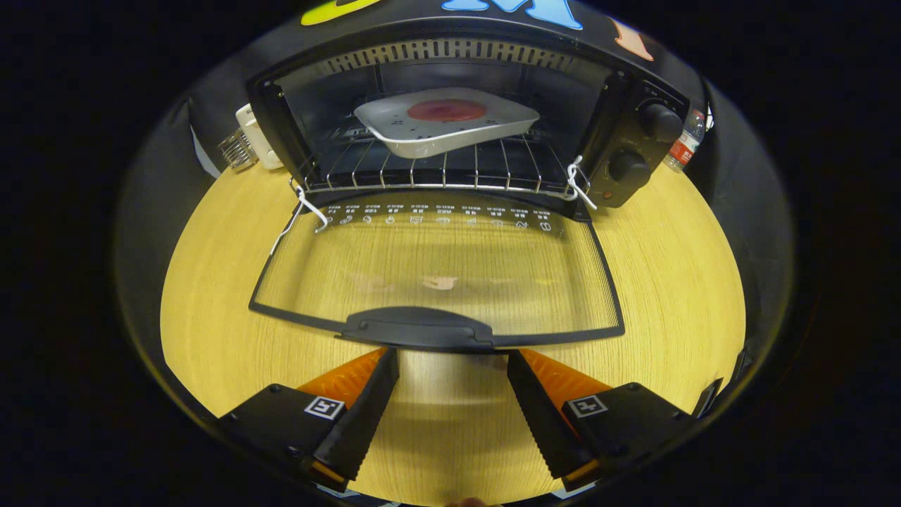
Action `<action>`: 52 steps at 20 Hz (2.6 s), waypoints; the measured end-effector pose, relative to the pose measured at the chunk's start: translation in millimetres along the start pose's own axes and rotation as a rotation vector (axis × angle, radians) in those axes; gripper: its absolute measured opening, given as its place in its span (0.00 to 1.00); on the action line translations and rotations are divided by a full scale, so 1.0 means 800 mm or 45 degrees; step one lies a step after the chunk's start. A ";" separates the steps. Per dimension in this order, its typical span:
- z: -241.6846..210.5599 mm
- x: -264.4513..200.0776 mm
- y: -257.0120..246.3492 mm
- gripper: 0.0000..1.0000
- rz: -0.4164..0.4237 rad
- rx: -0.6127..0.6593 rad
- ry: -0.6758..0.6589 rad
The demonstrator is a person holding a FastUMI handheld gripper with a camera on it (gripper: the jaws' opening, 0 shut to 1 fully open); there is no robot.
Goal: Open the toaster oven, put the food inside, and close the toaster oven door.
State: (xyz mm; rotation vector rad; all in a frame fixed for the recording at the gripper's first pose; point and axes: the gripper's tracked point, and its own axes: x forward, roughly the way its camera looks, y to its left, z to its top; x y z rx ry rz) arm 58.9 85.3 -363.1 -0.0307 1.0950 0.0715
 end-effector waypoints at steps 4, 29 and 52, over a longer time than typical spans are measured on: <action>0.004 -0.002 -0.001 0.99 -0.020 -0.051 -0.029; 0.204 -0.295 -0.033 0.98 0.050 0.045 -0.985; 0.097 -0.434 -0.170 0.98 -0.142 0.053 -1.287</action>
